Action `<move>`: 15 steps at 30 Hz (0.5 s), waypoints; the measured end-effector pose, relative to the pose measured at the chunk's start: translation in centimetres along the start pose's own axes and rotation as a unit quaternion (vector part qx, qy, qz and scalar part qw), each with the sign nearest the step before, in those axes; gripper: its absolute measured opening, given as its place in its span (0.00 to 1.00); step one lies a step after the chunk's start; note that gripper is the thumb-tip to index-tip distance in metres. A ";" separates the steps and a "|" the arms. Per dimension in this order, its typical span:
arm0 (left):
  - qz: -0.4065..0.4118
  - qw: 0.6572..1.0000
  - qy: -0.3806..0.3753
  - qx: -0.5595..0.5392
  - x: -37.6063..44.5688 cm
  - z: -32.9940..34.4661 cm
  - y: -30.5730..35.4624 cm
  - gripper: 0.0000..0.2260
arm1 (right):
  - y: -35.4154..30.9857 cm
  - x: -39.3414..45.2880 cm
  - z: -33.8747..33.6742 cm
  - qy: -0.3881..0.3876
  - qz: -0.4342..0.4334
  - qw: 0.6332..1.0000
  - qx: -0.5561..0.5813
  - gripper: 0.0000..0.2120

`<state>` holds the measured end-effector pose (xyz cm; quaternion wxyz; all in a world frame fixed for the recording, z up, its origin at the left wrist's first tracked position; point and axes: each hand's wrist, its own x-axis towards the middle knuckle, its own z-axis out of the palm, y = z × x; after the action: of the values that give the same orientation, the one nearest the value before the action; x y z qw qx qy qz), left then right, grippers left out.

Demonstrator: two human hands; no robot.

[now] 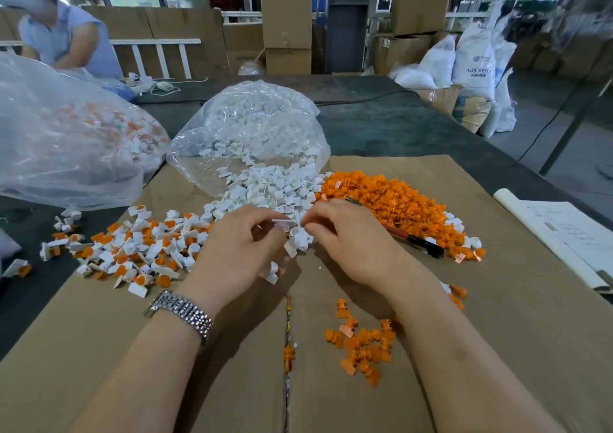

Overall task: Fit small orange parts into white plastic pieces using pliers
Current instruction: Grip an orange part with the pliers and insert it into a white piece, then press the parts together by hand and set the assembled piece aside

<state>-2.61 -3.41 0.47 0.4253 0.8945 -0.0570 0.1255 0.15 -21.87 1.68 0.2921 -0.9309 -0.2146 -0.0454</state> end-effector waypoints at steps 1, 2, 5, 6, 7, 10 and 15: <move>-0.001 1.000 -0.011 -0.020 0.0 -0.1 0.1 0.07 | -0.1 0.0 -0.2 0.011 -0.003 0.999 0.036 0.08; -0.008 0.999 -0.025 -0.044 0.0 -0.3 0.2 0.06 | -0.3 -0.1 -0.3 0.023 -0.001 0.997 0.076 0.07; -0.051 0.986 -0.066 -0.142 -0.2 -0.6 0.4 0.07 | -0.5 -0.3 -0.6 0.051 0.015 0.982 0.183 0.05; -0.058 0.981 -0.075 -0.166 -0.2 -0.6 0.5 0.07 | -0.5 -0.3 -0.6 0.055 0.013 0.978 0.203 0.06; -0.059 0.978 -0.081 -0.182 -0.2 -0.7 0.4 0.07 | -0.6 -0.4 -0.6 0.054 0.007 0.975 0.217 0.05; -0.051 0.976 -0.079 -0.195 -0.2 -0.8 0.3 0.10 | -0.7 -0.4 -0.5 0.036 -0.005 0.970 0.240 0.05; -0.052 0.973 -0.064 -0.217 0.1 -0.9 0.0 0.11 | -0.3 -0.4 -0.8 0.051 0.002 0.961 0.273 0.02</move>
<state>-2.70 -2.76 1.03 0.6105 0.7889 -0.0633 0.0307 -0.32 -22.27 2.36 0.5456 -0.8128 -0.2018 -0.0323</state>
